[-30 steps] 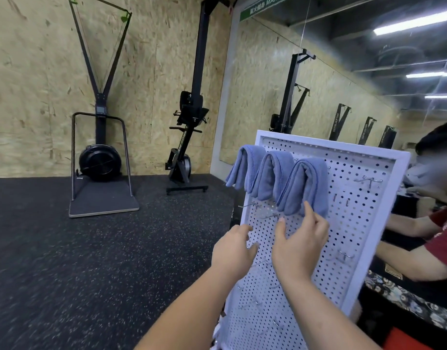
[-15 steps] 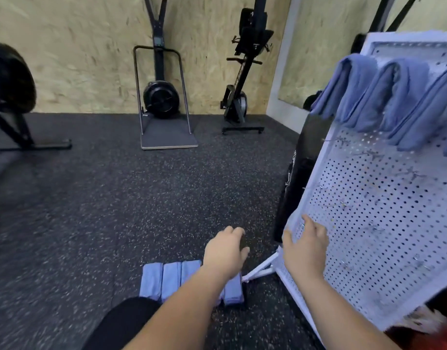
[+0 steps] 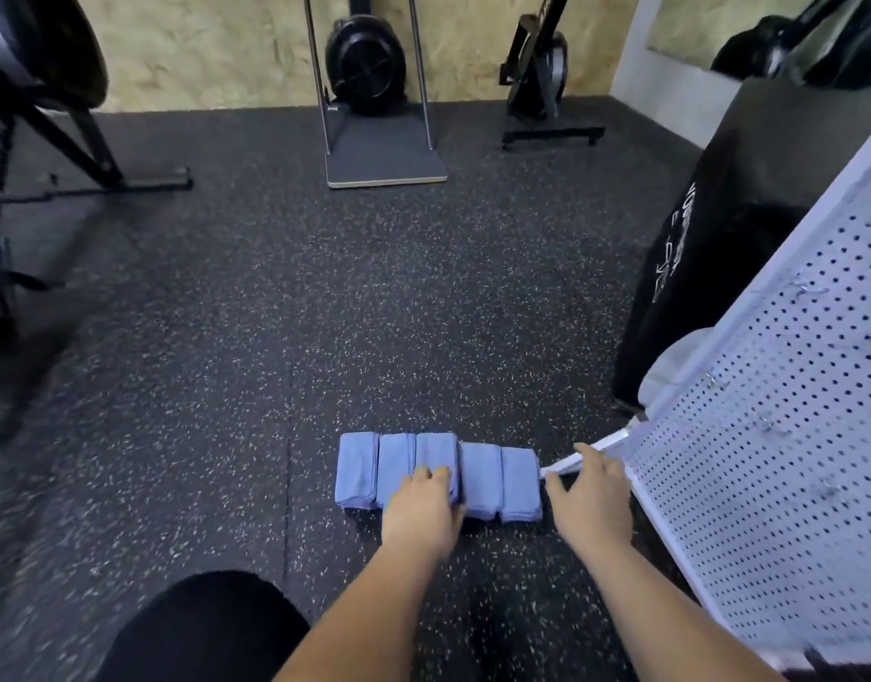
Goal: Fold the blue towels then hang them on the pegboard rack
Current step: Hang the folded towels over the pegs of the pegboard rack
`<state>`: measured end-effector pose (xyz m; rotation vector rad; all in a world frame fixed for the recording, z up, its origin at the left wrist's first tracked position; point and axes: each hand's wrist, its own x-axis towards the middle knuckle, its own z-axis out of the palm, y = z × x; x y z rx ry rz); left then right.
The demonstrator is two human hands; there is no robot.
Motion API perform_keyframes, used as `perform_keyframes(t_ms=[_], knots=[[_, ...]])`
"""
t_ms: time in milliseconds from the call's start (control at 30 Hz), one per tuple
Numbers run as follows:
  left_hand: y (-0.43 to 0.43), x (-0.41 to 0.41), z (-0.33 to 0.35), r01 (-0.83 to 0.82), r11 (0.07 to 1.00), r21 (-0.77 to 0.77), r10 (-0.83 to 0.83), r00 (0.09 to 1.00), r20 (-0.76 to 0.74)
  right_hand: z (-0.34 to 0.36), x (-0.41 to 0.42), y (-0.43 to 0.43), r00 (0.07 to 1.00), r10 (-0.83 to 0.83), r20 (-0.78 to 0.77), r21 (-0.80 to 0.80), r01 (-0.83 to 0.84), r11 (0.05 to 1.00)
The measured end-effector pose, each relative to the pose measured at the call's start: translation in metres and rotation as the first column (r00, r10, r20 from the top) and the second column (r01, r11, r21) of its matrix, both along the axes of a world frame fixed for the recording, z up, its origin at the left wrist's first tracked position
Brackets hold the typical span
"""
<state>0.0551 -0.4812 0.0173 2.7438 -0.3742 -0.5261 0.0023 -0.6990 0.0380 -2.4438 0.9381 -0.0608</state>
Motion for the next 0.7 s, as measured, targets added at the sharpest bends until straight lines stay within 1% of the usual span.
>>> perform_keyframes(t_ms=[200, 433, 700], knots=[[0.007, 0.020, -0.037, -0.053, 0.998, 0.039, 0.055, 0.997, -0.050, -0.046, 0.038, 0.018, 0.989, 0.097, -0.108, 0.068, -0.090, 0.994], [0.014, 0.048, -0.087, -0.112, 0.991, 0.066, 0.116, 0.992, -0.058, -0.100, 0.099, 0.040, 0.955, 0.235, -0.180, 0.117, -0.216, 0.969], [0.015, 0.073, -0.131, -0.151, 0.986, 0.071, 0.154, 0.987, -0.041, -0.151, 0.160, 0.053, 0.879, 0.411, -0.239, 0.165, -0.381, 0.910]])
